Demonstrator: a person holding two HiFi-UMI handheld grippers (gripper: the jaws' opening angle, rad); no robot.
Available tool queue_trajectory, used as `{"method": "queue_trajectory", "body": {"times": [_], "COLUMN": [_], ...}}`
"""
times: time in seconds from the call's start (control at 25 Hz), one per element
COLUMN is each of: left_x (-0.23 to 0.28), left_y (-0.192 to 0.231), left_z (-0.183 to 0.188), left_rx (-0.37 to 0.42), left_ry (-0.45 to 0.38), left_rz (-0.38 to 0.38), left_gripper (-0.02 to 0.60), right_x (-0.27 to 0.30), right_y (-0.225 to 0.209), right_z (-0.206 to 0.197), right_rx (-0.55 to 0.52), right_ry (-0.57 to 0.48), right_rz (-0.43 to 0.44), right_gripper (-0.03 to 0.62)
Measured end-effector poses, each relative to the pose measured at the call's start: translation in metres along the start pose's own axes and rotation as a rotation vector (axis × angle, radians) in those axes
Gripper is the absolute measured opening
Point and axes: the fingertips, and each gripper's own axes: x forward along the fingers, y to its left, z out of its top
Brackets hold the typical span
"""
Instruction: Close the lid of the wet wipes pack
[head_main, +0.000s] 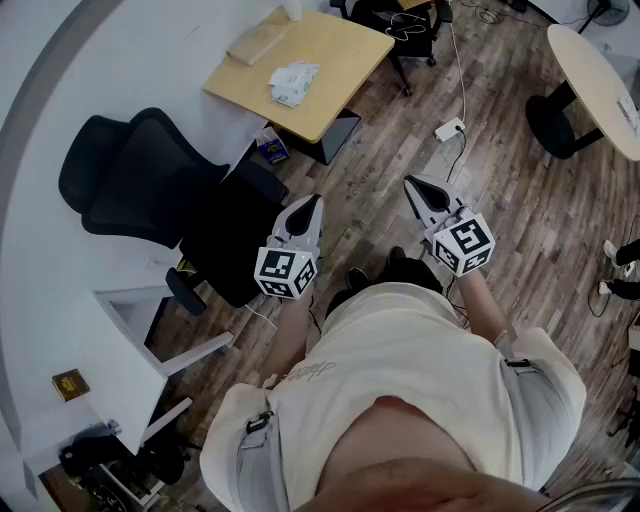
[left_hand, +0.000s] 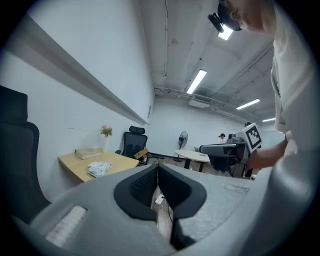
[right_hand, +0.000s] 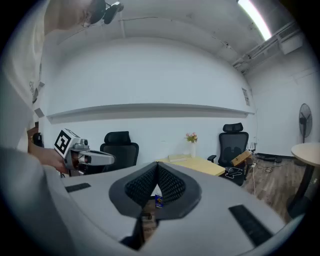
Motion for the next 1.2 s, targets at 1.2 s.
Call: {"method": "queue_trajectory", "body": {"times": [1.2], "left_x": [0.230], "left_y": [0.058], "left_z": [0.071], "left_rx": [0.038], "left_ry": [0.035], "left_rz": [0.091], "left_gripper": [0.016], "right_x": [0.131], "right_y": [-0.192], "right_z": [0.015], "right_rx": [-0.069], "right_ry": [-0.003], "right_rz": [0.207], "right_gripper": [0.003]}}
